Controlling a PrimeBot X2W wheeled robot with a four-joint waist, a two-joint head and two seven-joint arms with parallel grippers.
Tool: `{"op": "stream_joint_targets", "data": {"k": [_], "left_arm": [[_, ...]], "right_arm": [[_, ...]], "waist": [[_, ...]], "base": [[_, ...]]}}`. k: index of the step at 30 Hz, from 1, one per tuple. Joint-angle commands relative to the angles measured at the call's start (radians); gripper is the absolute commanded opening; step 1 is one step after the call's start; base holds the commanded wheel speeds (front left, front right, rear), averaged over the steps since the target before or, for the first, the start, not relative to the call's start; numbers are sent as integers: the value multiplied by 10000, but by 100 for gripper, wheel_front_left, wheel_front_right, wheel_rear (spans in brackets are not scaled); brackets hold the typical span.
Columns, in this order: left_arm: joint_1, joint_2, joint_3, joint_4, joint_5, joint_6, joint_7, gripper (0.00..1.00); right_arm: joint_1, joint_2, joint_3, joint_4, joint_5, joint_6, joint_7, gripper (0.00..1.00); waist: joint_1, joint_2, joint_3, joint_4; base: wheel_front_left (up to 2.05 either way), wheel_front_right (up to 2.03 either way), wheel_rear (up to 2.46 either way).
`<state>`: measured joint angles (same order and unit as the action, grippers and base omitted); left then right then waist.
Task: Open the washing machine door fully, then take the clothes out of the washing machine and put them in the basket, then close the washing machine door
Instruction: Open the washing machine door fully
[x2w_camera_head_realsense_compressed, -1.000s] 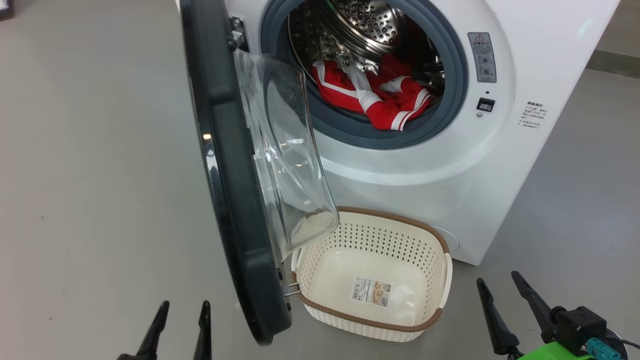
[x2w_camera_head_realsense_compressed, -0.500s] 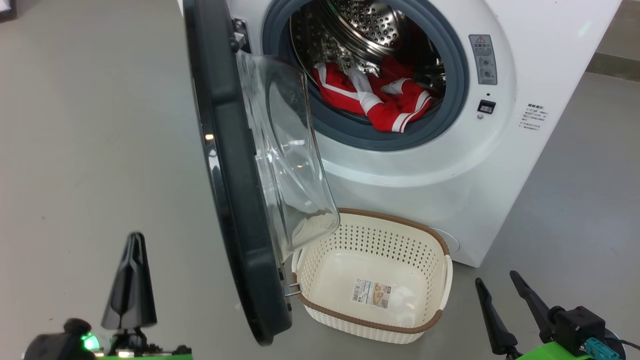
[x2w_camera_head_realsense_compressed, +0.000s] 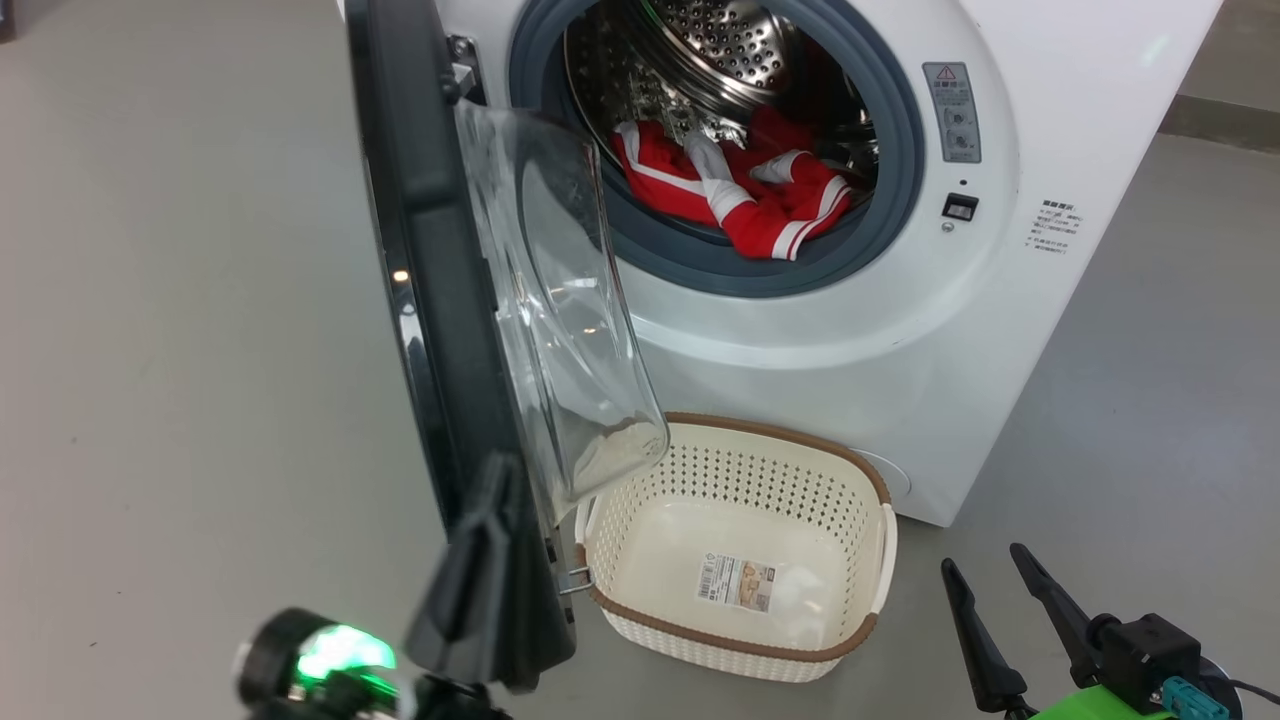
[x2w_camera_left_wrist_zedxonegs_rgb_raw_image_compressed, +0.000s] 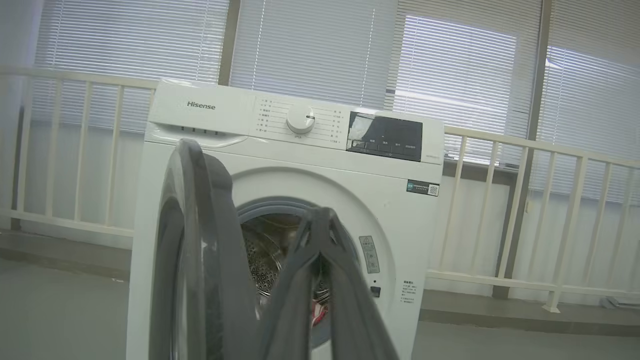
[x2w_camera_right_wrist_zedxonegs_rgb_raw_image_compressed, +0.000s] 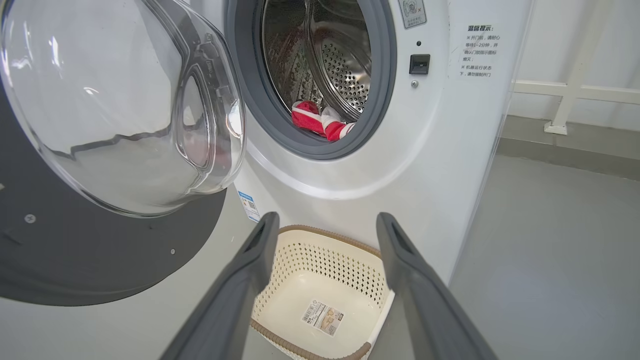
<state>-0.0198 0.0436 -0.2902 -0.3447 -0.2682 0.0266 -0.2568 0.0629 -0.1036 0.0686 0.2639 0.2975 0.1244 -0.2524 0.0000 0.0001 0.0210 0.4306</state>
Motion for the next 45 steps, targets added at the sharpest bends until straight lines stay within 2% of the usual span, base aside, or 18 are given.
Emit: {"op": "stream_joint_targets", "data": {"k": [1, 7, 12, 19, 28, 35, 45], "left_arm": [[-148, 66, -45, -70, -43, -43, -49, 0], [70, 66, -1321, 1258, -519, -73, -49, 0], [51, 66, -1565, 2428, -1070, 156, -49, 0], [-150, 66, -1200, 3290, -1352, 457, -49, 0], [-379, 66, -739, 3937, -1743, 463, -49, 0], [-389, 66, -385, 4063, -1734, 530, -49, 0], [-51, 66, 850, 3960, -1302, 567, -49, 0]], "right_arm": [[-222, -101, 216, -238, -87, 63, -93, 100], [-276, -91, 267, -227, -95, 63, -93, 100], [-293, -82, 290, -226, -80, 63, -93, 100], [-269, -79, 259, -251, -81, 63, -93, 100], [-302, -105, 183, -299, -82, 63, -93, 100], [-311, -90, 225, -314, -85, 63, -93, 100], [-300, -51, 327, -300, -48, 63, -93, 100]], "waist": [[0, -1, 15, -18], [0, -1, 63, -90], [0, -1, 68, -130], [0, -1, 74, -117], [0, -1, 94, -50], [0, -1, 95, -29], [0, -1, 129, 125]], "base": [[0, 0, 0], [0, 0, 0], [0, 0, 0], [0, 0, 0], [0, 0, 0], [0, 0, 0], [0, 0, 0]]}}
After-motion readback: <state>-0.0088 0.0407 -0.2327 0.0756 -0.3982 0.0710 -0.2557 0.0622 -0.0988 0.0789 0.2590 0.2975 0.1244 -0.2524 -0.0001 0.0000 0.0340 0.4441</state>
